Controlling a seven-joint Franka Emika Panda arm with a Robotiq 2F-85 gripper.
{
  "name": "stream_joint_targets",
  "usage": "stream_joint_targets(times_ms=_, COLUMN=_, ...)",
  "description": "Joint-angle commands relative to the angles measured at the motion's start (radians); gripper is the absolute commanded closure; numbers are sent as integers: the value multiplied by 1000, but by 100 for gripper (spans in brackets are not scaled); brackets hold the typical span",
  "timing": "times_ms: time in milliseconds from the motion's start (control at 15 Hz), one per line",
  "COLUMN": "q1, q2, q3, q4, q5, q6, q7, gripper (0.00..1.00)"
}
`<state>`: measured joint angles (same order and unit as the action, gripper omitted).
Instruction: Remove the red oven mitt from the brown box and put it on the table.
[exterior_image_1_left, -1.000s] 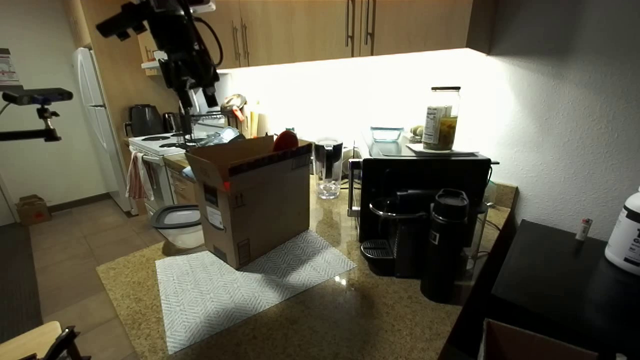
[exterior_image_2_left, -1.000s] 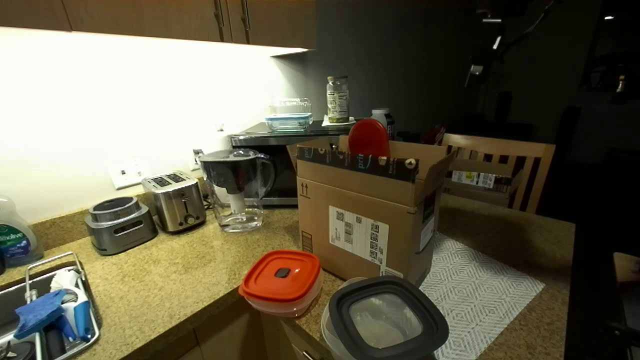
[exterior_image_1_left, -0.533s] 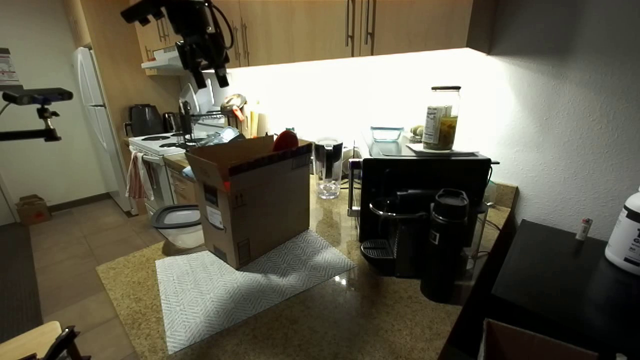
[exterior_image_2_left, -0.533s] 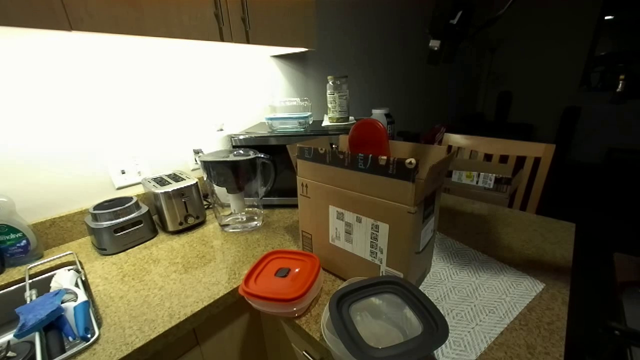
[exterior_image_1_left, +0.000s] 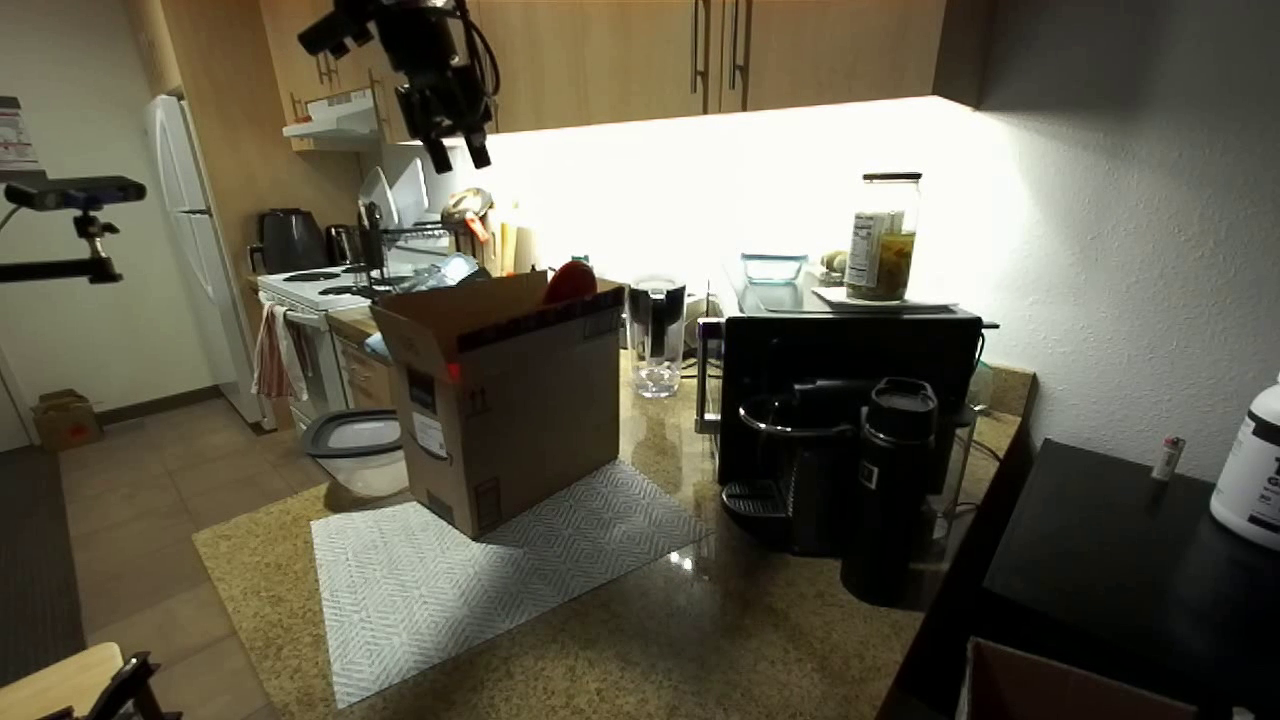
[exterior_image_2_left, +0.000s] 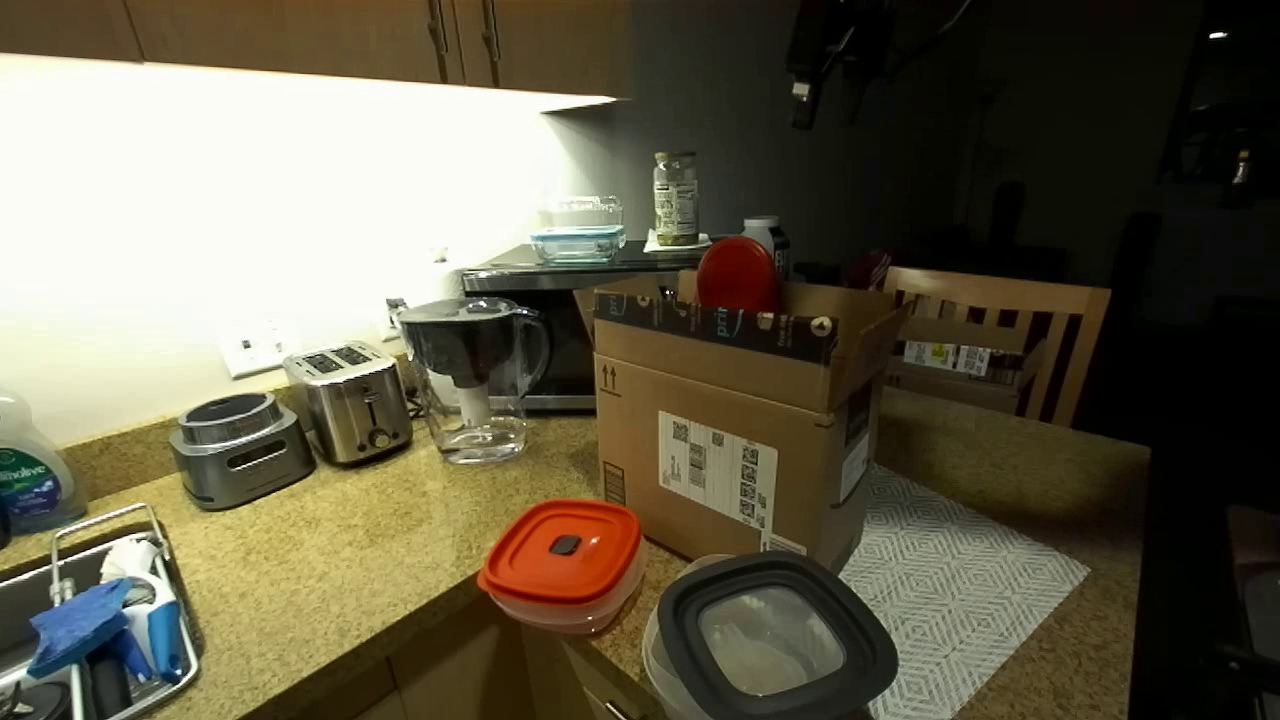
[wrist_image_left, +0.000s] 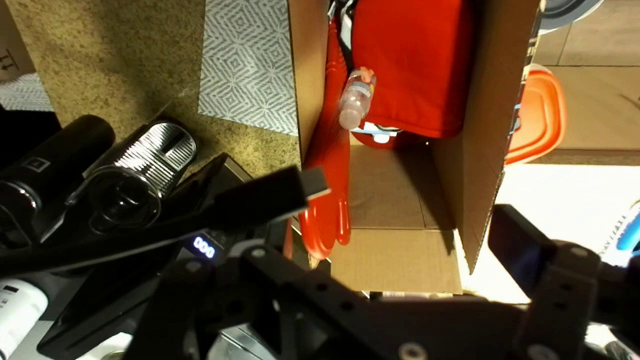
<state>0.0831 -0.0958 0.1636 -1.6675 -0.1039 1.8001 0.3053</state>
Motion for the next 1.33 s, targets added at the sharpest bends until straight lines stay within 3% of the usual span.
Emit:
stream_joint_targets(times_ms=0, q1=8, q2=57, q3=-3, q4=53, q5=-61, q6=13, q7=47, gripper=0)
stream_joint_targets(times_ms=533, q1=23, q2=200, q3=-21, q4=126, q5=-95, q6=56, q7=52, gripper=0)
stream_joint_targets(times_ms=1267, q1=54, q2=454, q3=-100, q4=346, q5=-103, q6=56, q7=26, gripper=0)
